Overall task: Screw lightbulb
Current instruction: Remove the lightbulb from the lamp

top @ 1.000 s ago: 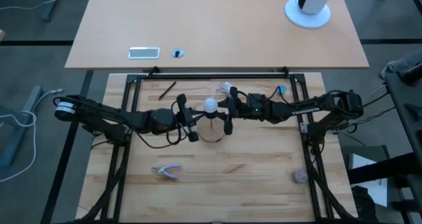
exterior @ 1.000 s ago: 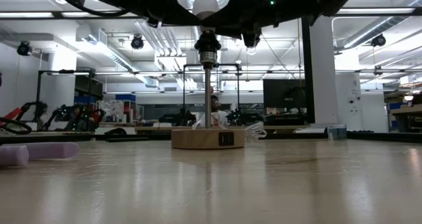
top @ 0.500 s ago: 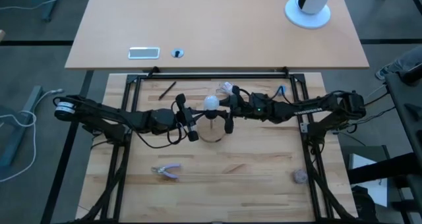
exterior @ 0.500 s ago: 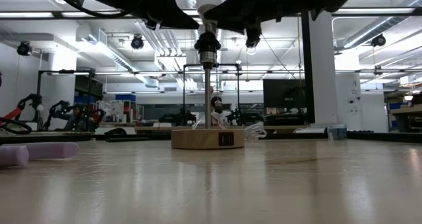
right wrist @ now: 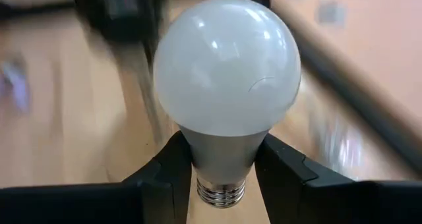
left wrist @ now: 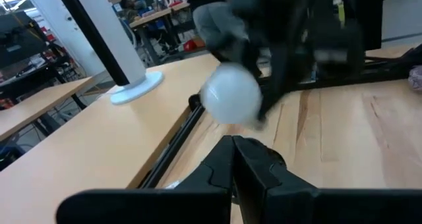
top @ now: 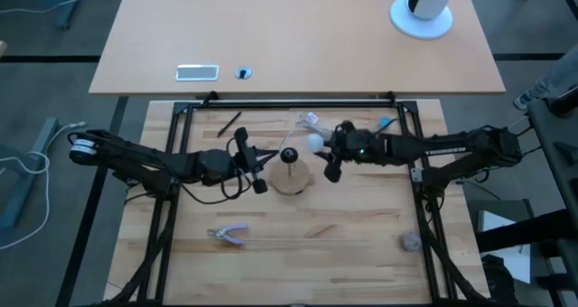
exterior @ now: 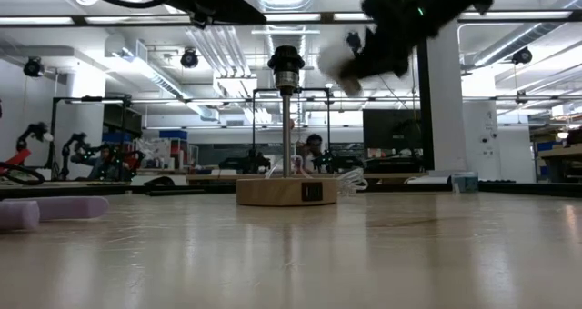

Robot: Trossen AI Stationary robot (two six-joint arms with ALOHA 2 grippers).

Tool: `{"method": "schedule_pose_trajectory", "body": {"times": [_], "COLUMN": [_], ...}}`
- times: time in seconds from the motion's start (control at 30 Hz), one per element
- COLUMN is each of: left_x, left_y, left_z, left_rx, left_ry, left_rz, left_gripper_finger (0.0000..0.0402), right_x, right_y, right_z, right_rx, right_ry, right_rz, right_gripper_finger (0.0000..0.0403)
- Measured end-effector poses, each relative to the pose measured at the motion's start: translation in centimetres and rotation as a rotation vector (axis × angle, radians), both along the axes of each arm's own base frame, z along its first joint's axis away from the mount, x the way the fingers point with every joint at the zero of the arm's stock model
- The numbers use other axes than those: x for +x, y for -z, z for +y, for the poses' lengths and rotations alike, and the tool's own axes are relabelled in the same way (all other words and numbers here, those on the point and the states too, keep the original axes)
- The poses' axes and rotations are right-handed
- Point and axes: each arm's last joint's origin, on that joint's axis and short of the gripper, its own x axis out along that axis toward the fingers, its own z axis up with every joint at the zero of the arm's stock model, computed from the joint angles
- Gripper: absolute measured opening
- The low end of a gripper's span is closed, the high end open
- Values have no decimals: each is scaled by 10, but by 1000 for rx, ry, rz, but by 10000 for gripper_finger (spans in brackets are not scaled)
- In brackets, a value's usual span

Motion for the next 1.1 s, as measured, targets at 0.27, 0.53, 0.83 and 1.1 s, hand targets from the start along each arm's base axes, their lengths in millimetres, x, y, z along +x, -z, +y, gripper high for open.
{"method": "schedule_pose_trajectory", "body": {"times": [0.27,0.53,0.83,1.1], "left_x": [-1,0,-1,-2], "left_y": [-1,-1,4,8], "left_z": [-3,-3,-3,-3], "left_rx": [-10,-14,-5,-35], "left_ry": [10,10,10,5], "left_rz": [-10,-15,38,68], "left_gripper_finger": [0,0,0,0], "right_x": [-32,-50,-62,-75], "right_y": [78,107,120,126], "right_z": [6,17,58,73], "right_rx": [186,286,296,207], "right_ry": [111,90,-192,-331], "right_rz": [308,394,515,675], "right_gripper_finger": [126,126,126,127]}}
